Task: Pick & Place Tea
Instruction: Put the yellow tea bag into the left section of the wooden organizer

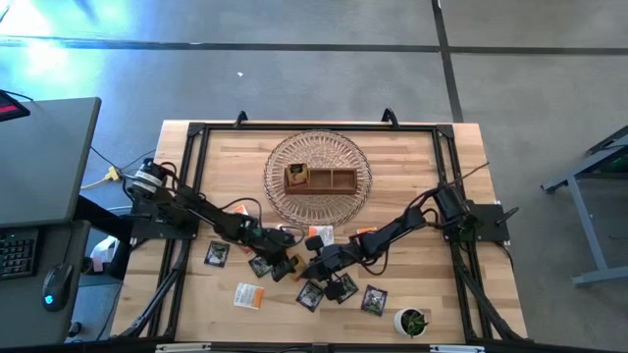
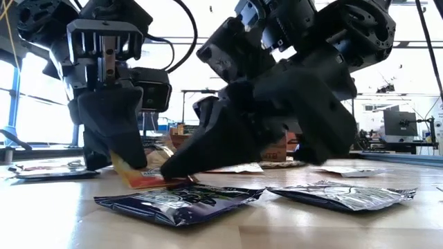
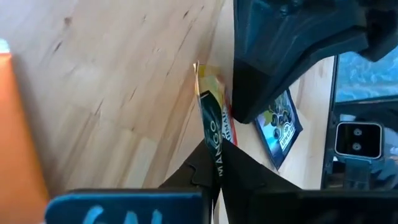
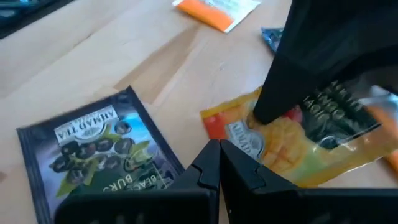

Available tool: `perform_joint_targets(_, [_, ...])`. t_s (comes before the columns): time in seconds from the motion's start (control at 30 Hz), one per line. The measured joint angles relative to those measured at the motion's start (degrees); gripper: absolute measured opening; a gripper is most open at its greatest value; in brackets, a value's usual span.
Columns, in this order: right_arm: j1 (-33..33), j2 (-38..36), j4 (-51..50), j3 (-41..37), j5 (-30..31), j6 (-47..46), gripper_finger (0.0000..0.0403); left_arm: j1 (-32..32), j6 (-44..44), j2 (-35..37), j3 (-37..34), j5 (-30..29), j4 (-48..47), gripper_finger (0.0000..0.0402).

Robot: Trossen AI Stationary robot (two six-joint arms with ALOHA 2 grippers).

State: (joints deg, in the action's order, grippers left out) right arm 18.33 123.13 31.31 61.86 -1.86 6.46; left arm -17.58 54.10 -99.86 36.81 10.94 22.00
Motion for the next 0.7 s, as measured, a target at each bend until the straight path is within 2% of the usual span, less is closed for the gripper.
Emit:
perform_joint_targets(0.13, [0.0,-4.2,-2.5,0.0,1.6,0.0,0.0004,1.9,-3.1,0.7,1.7,3.9,-4.5,0.0015])
perform_joint_targets(0.2, [0.0,-7.6,-6.5,0.0,2.6,0.1,0.0007,4.0,-5.6,2.3,2.8,6.6,-10.3,0.0006])
perform_joint_targets(0.33, [0.0,-15.8,-18.1,0.0,6.9,1.6,0.0008,9.3,-15.3,7.7,6.6,5.8,-24.9,0.0006])
perform_joint_targets(0.43, [-0.3,-21.3,-25.0,0.0,13.2,3.5,0.0005,14.0,-24.8,12.4,11.4,1.7,-38.2,0.0003])
perform_joint_targets(0.53, [-1.2,-25.4,-29.0,0.0,19.1,5.0,0.0002,18.4,-35.4,16.1,17.1,-5.7,-50.6,0.0003])
perform_joint_targets(0.6, [-2.1,-27.3,-30.6,-0.1,21.3,6.2,0.0002,21.1,-43.2,17.3,20.8,-12.0,-55.4,0.0003])
perform_joint_targets(0.7, [-4.0,-28.8,-30.6,0.0,21.4,6.5,0.0006,25.6,-53.2,17.2,24.9,-19.2,-59.9,0.0003])
